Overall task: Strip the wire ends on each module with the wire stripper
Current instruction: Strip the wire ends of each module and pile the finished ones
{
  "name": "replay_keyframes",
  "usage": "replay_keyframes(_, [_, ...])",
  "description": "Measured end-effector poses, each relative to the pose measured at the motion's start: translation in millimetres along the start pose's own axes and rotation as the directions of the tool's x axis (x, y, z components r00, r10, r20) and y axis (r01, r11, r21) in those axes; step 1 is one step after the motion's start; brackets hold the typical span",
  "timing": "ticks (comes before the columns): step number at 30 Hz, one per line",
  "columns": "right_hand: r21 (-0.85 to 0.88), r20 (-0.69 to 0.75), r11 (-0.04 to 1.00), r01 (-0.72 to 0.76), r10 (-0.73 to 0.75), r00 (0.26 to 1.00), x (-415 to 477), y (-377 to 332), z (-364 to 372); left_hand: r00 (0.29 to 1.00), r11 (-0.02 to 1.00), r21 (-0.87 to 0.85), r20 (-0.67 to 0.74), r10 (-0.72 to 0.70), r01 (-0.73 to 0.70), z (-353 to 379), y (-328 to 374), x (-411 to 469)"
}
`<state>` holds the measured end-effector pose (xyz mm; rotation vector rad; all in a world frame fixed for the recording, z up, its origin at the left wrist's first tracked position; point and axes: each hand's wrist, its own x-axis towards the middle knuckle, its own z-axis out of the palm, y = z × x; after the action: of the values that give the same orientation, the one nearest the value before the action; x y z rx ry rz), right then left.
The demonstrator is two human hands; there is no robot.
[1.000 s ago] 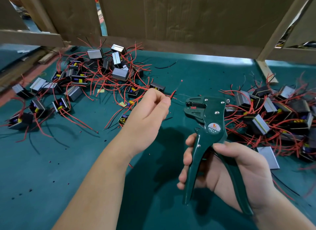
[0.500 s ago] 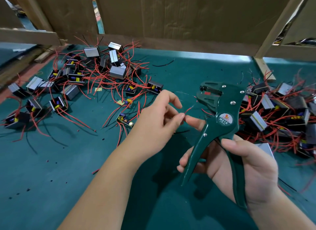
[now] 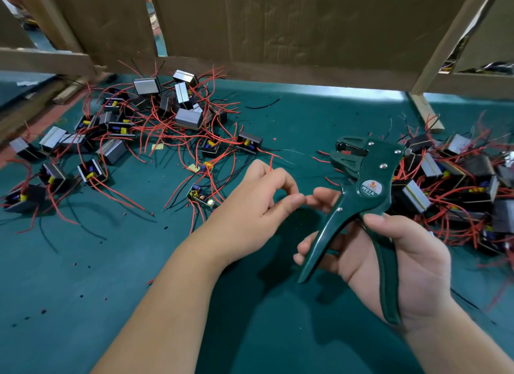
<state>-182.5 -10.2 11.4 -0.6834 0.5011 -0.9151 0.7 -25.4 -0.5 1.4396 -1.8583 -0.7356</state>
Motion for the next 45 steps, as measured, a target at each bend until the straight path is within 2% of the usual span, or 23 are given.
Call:
replay_keyframes(5, [-0.032,-0.036,0.999,-0.01,0.009,0.999,2.2,-3.5,-2.4,0.999,0.999,0.012,-0.011,0.04,-0.039,-5.2,-0.8,1.2])
replay_keyframes(10, [-0.074,-0.003,0.986,-0.149,0.149,0.989,1.5,-5.9,-3.6,0.993,0.971,-0.233,-0.081,-0.082,0.061,-10.5,3.7,-2.1])
replay_keyframes(15, [-0.102,0.139,0.966,-0.239,0.252,0.958,-1.4,-4.1,-2.4,0.982,0.996,-0.082,-0.19,0.008,-0.024,-12.3,2.5,0.4])
replay_keyframes(18, [-0.112,0.176,0.959,-0.261,0.277,0.945,-1.8,-3.8,-1.6,0.966,0.996,-0.055,-0.254,0.05,-0.066,-14.4,0.9,1.5])
replay_keyframes(32, [-0.138,0.21,0.956,-0.26,0.285,0.935,0.2,-3.8,-0.3,0.921,0.982,0.077,-0.339,0.189,-0.173,-16.5,1.9,1.8])
replay_keyframes(45, [-0.214,0.132,0.947,-0.239,0.271,0.954,-1.7,0.9,-1.4,0.89,0.974,0.157,-0.404,0.212,-0.162,-18.2,8.4,0.2])
